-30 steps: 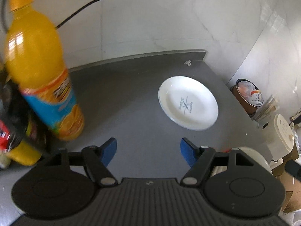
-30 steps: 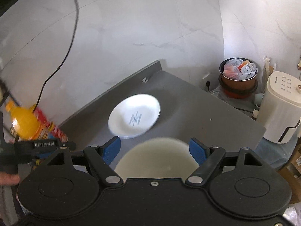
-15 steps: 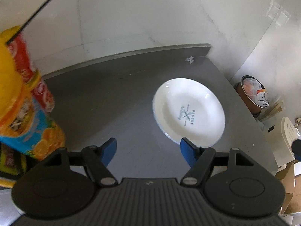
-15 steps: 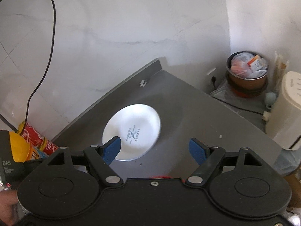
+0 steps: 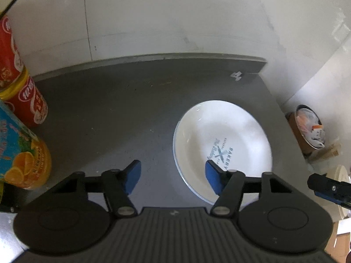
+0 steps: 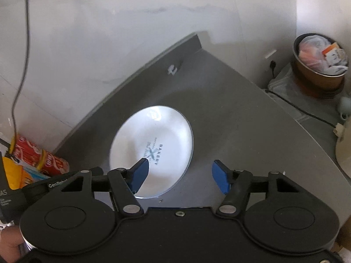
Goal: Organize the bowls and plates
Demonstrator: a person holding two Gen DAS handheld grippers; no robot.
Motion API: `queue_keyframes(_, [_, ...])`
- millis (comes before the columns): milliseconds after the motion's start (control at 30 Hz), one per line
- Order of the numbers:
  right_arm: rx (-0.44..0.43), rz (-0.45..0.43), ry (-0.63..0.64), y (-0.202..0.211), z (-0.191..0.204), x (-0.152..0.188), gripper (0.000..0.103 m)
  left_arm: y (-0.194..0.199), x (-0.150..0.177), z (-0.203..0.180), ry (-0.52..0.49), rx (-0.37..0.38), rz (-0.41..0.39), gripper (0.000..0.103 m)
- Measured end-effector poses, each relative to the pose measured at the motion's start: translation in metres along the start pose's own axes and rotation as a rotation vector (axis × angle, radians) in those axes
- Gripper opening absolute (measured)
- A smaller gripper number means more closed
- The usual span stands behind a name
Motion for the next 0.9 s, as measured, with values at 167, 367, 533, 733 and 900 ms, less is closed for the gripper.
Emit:
queue_keyframes(167, [-0.006, 0.080, 0.013, -0.035, -0.010, -0.007, 0.063, -0.018, 0.001, 0.007, 0.072, -0.024, 0.022, 0.044])
queue_keyframes(367, [-0.029, 0.148, 0.025, -0.069, -0.020, -0.011, 0.056, -0.030, 0.003, 0.014, 0.136, -0.052, 0.032, 0.026])
queue_keyframes(533, [-0.069, 0.172, 0.042, -0.083, -0.022, -0.012, 0.043, -0.034, -0.001, 0.017, 0.169, -0.057, 0.001, 0.024])
queue_keyframes(733, [-0.097, 0.193, 0.029, -0.096, -0.028, -0.013, 0.033, -0.049, -0.004, 0.012, 0.197, -0.030, 0.020, 0.019])
queue_keyframes(900, [-0.156, 0.203, 0.048, -0.102, -0.027, -0.013, 0.020, -0.066, -0.001, 0.005, 0.240, 0.012, 0.050, 0.011])
Point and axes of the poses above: each gripper's, at about its wrist camera, not at the fingertips, and y roughly against the way its jaws point, z to its left, x to its underside, the point moved 7 cm from there along -y, roughly the way its jaws point, and after that the axes turned 3 degrees about y, right-handed, at the moved point
